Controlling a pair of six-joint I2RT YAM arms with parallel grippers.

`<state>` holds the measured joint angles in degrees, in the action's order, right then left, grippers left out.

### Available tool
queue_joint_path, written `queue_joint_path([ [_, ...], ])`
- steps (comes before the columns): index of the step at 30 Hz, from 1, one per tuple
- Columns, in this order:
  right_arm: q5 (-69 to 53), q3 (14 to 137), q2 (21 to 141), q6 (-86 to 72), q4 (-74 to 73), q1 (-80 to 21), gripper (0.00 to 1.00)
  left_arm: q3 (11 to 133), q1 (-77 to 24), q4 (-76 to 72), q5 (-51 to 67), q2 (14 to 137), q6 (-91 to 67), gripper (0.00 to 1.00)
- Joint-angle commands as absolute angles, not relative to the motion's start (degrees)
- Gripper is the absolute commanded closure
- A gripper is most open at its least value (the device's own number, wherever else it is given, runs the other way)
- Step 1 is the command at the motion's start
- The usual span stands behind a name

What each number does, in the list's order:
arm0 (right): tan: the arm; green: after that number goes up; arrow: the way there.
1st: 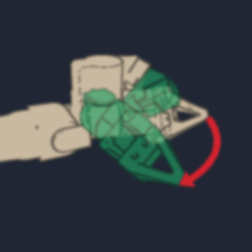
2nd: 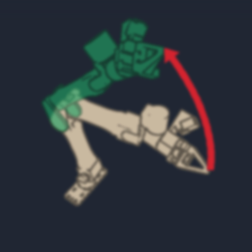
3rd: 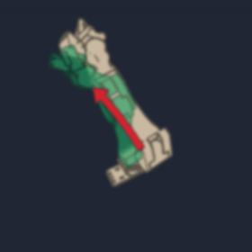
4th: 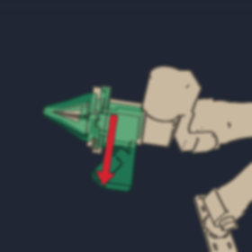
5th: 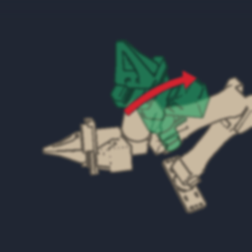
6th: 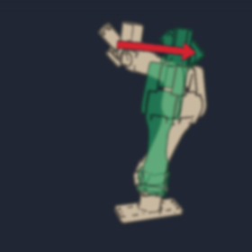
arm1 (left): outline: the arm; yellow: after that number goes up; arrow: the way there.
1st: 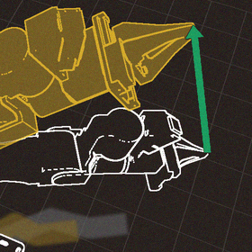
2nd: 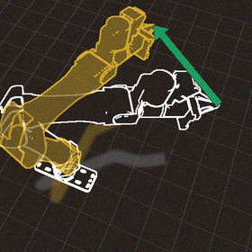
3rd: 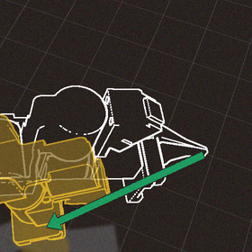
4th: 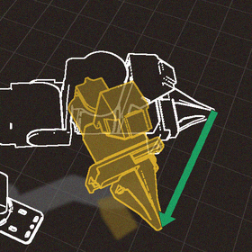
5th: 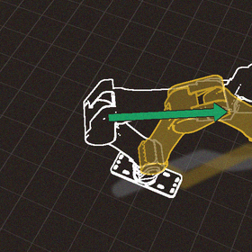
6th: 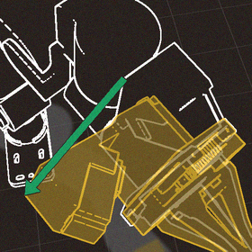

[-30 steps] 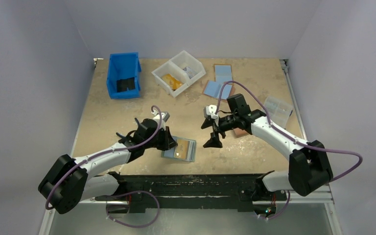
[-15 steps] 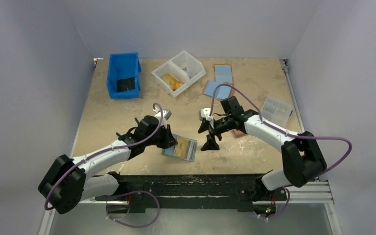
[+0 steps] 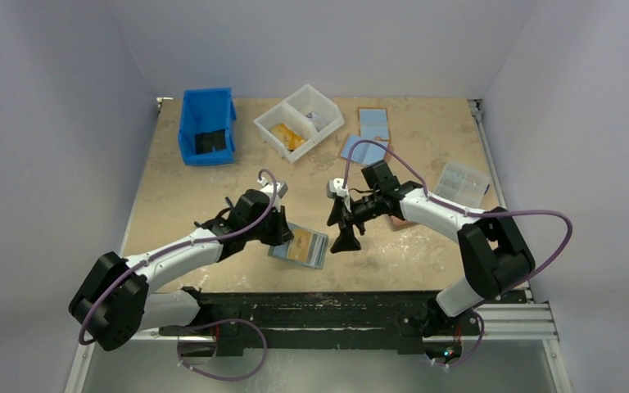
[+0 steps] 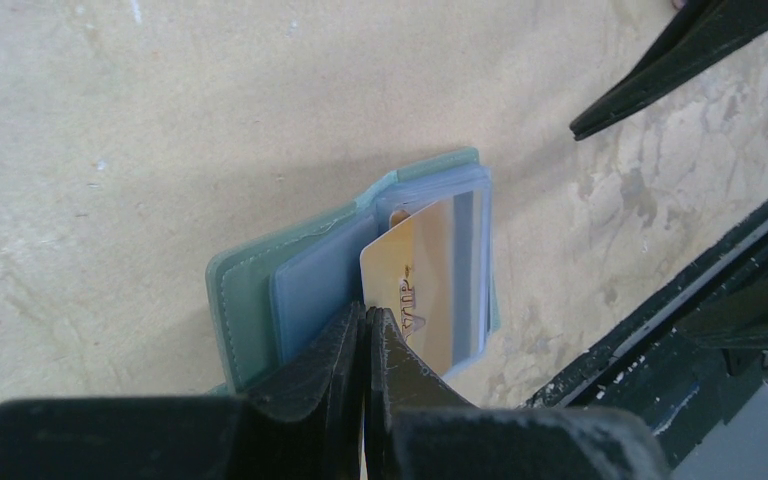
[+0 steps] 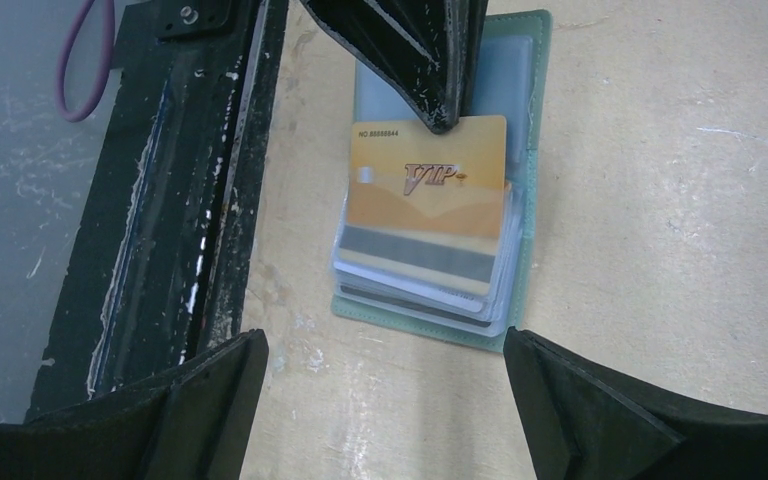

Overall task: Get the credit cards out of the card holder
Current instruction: Remove the credit card from the card holder.

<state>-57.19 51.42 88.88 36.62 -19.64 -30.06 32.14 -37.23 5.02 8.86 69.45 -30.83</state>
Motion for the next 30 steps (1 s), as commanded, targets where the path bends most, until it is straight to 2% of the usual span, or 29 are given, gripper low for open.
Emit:
queue_joint_path([
  [1, -59.2, 53.4, 89.2, 34.9, -17.9, -30.3, 0.01, 35.8, -36.9, 9.0, 4.0, 68.3, -29.2, 1.0],
  [11, -60.9, 53.3, 89.2, 34.4, -17.7, -30.9, 0.01, 38.8, -36.9, 13.8, 3.4, 66.2, -28.9, 1.0],
  [17, -60.8, 53.1, 89.6, 33.4, -16.6, -34.0, 0.03, 37.2, -36.1, 11.2, 6.1, 66.4, -31.0, 1.0],
  [20, -58.1, 53.5, 90.4, 30.5, -14.8, -36.7, 0.12, 36.9, -35.8, 10.6, 7.0, 66.3, -31.7, 1.0],
  [26, -53.3, 54.8, 93.1, 21.7, -9.9, -38.9, 0.42, 36.6, -34.6, 11.8, 7.3, 64.9, -31.3, 1.0],
  [30, -52.6, 55.3, 93.3, 20.0, -9.1, -38.9, 0.44, 36.0, -34.3, 12.7, 7.3, 63.5, -30.6, 1.0],
])
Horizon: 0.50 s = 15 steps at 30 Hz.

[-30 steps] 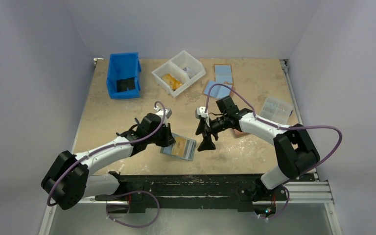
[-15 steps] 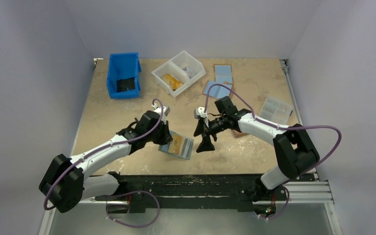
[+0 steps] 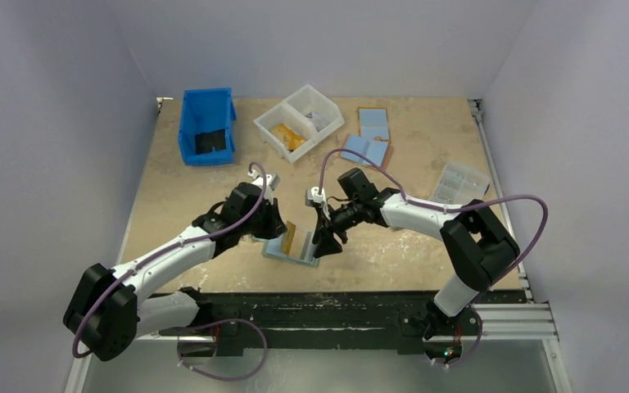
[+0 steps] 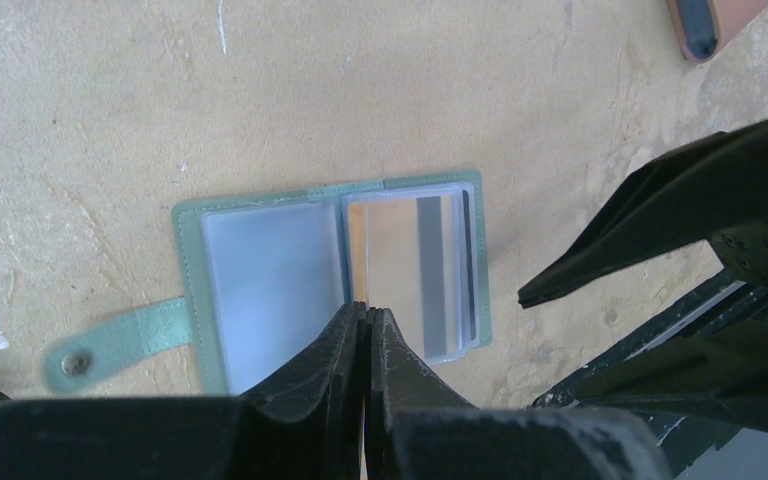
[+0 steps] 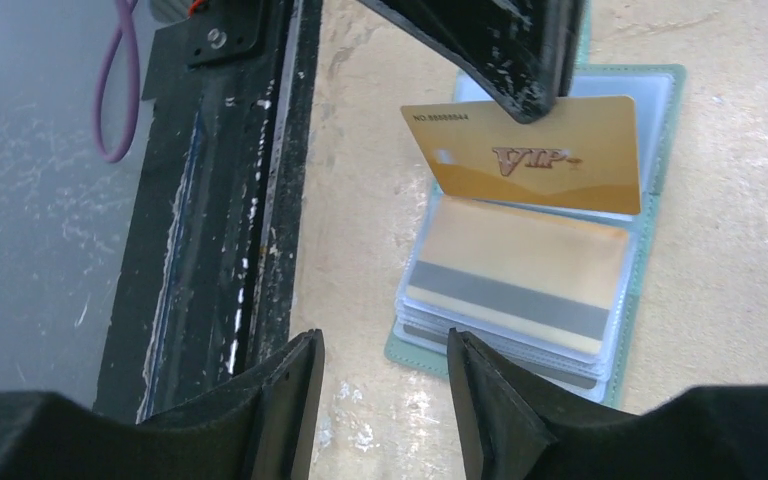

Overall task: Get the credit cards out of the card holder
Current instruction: Remove the credit card from the card holder.

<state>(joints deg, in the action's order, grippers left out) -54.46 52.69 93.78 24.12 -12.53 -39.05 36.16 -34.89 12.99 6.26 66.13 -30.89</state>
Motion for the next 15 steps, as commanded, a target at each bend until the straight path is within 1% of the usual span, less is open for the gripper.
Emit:
queue_joint_path([
  [1, -52.8, 55.3, 93.3, 20.1, -9.2, -38.9, 0.43, 35.8, -34.3, 12.7, 7.3, 63.2, -30.4, 1.0],
  [7, -53.6, 56.4, 94.2, 21.9, -11.0, -38.9, 0.38, 35.5, -34.2, 11.5, 8.9, 61.5, -28.2, 1.0],
  [12, -54.1, 57.4, 93.7, 23.7, -12.4, -38.4, 0.27, 35.8, -34.2, 9.5, 12.0, 61.2, -26.9, 1.0],
  [15, -54.4, 58.2, 93.5, 25.4, -13.4, -37.2, 0.22, 35.6, -34.2, 8.6, 14.1, 62.2, -26.4, 1.0],
])
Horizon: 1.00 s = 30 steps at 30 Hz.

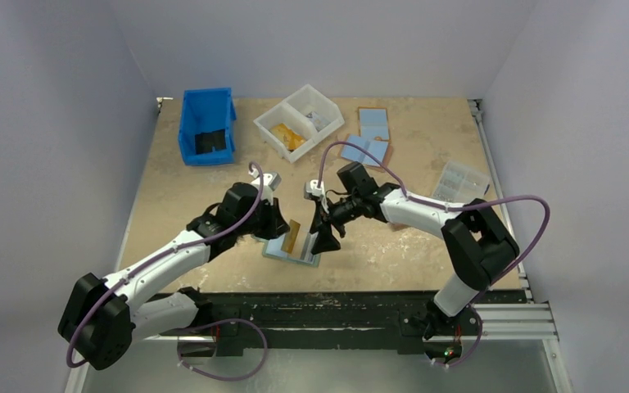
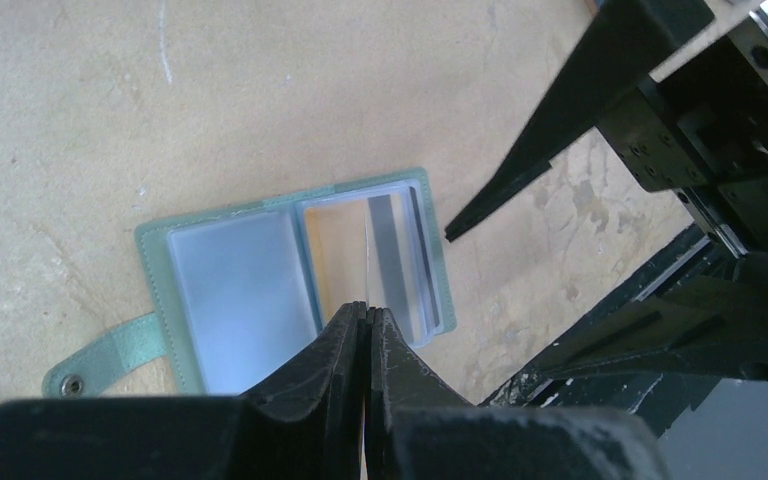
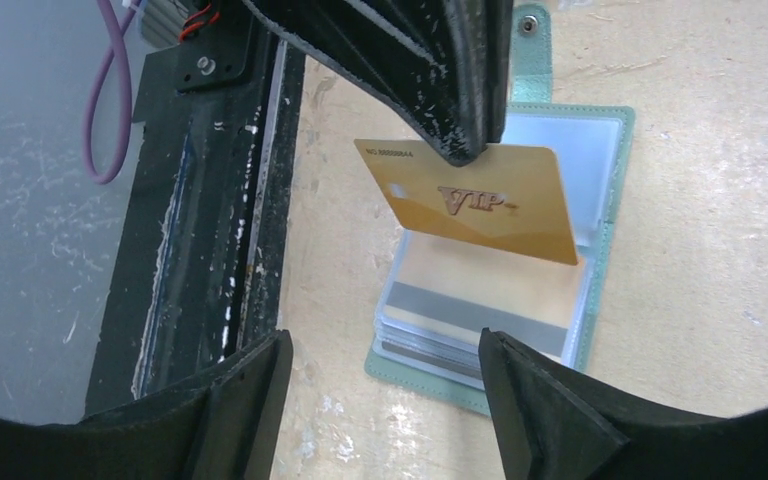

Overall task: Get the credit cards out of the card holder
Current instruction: Remove the credit card from the card holder, then place the credit card in the storage box.

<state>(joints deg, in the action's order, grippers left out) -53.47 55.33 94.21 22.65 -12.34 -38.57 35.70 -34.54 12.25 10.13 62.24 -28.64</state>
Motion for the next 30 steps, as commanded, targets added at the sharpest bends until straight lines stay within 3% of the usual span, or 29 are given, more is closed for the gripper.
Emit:
queue_joint_path([
  [1, -54.9, 58.5, 93.5, 26.3, -13.8, -36.8, 0.21, 35.5, -34.2, 8.1, 14.9, 62.5, -26.2, 1.0],
  [10, -57.4, 65.9, 98.2, 39.7, -21.6, -35.9, 0.13, 34.7, -34.3, 2.3, 20.5, 65.4, -26.1, 1.0],
  [21, -62.4, 69.2, 104.7, 39.6, -24.5, -35.9, 0.19, 33.0, -34.3, -3.3, 23.9, 65.7, -27.8, 1.0],
  [27, -66.0, 71.3, 107.6, 41.8, -29.6, -35.9, 0.43, 32.9, -34.3, -3.8, 24.0, 65.6, -27.9, 1.0],
  [30, -66.3, 71.6, 108.0, 42.2, -30.6, -35.9, 0.64, 32.7, -34.3, -4.5, 24.0, 65.7, -28.1, 1.0],
])
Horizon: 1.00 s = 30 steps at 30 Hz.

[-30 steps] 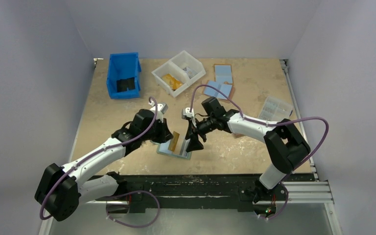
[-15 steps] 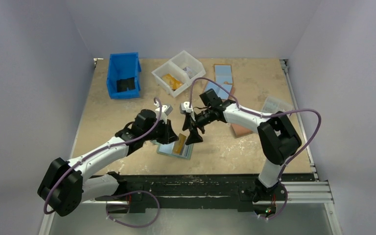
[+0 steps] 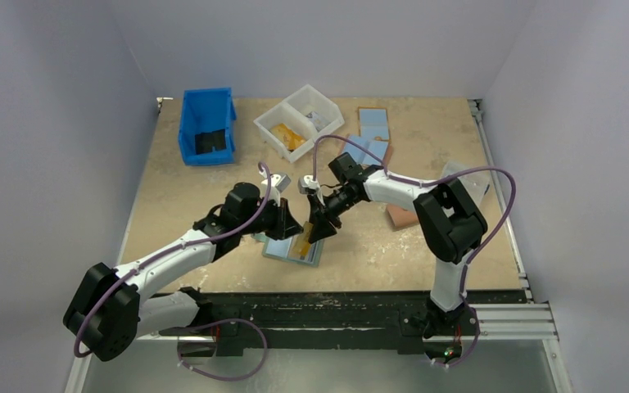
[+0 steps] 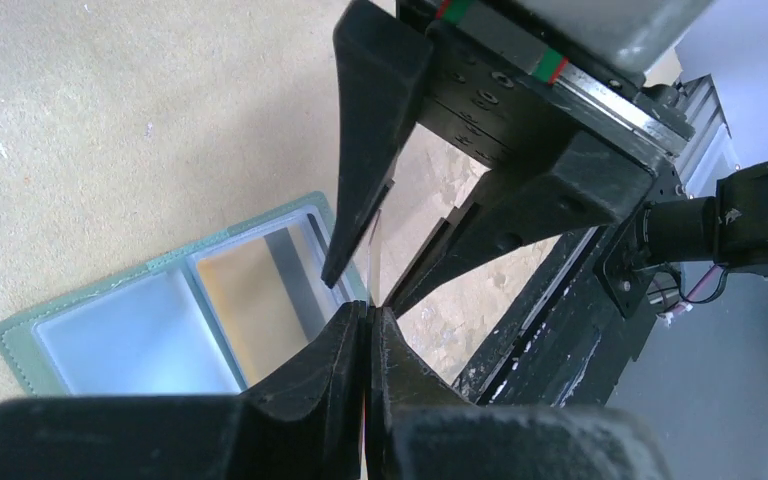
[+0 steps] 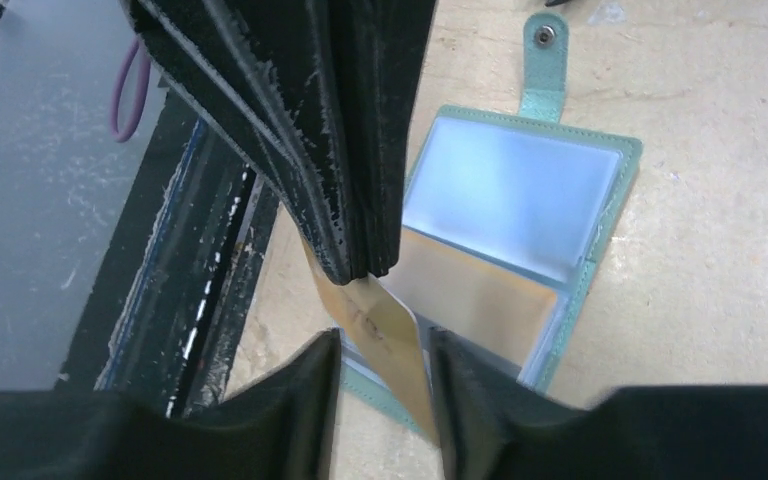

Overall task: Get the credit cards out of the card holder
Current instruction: Place the credit card in the storage box.

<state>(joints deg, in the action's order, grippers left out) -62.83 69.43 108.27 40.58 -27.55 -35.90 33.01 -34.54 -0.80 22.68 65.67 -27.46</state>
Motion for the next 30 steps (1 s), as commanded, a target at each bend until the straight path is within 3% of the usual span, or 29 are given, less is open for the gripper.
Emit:
queue_joint_path([
  [1, -66.4, 71.7, 108.1, 42.3, -30.9, -35.9, 0.74, 32.7, -34.3, -4.7, 23.8, 65.6, -28.4, 1.0],
  [3, -66.7, 71.9, 108.4, 42.3, -31.8, -35.9, 0.9, 32.7, -34.3, -4.8, 22.5, 65.0, -29.0, 1.0],
  [5, -67.7, 72.2, 108.5, 43.5, -33.6, -35.8, 0.96, 32.7, -34.3, -4.8, 20.8, 63.8, -29.6, 1.0],
  [9, -68.4, 73.4, 108.3, 46.5, -38.3, -35.6, 1.0, 32.1, -34.2, -3.4, 16.0, 59.5, -31.5, 0.79],
  [10, -67.9, 73.7, 108.2, 46.8, -39.3, -35.6, 1.0, 31.9, -34.2, -2.9, 14.8, 58.3, -32.3, 0.7],
  [13, -66.0, 75.5, 107.9, 48.0, -43.3, -35.3, 1.0, 29.9, -34.2, -3.1, 11.7, 53.3, -35.3, 0.25],
  [16, -65.0, 77.8, 107.7, 52.8, -49.7, -34.8, 1.0, 26.9, -34.2, -5.8, 10.9, 48.7, -37.9, 0.08],
  [21, -65.6, 78.0, 106.0, 53.3, -51.0, -33.8, 1.0, 22.5, -34.2, -12.5, 14.6, 46.6, -40.9, 0.05],
  [30, -66.3, 78.4, 106.2, 53.3, -51.9, -32.6, 1.0, 16.2, -34.2, -23.8, 18.9, 47.4, -43.9, 0.13],
])
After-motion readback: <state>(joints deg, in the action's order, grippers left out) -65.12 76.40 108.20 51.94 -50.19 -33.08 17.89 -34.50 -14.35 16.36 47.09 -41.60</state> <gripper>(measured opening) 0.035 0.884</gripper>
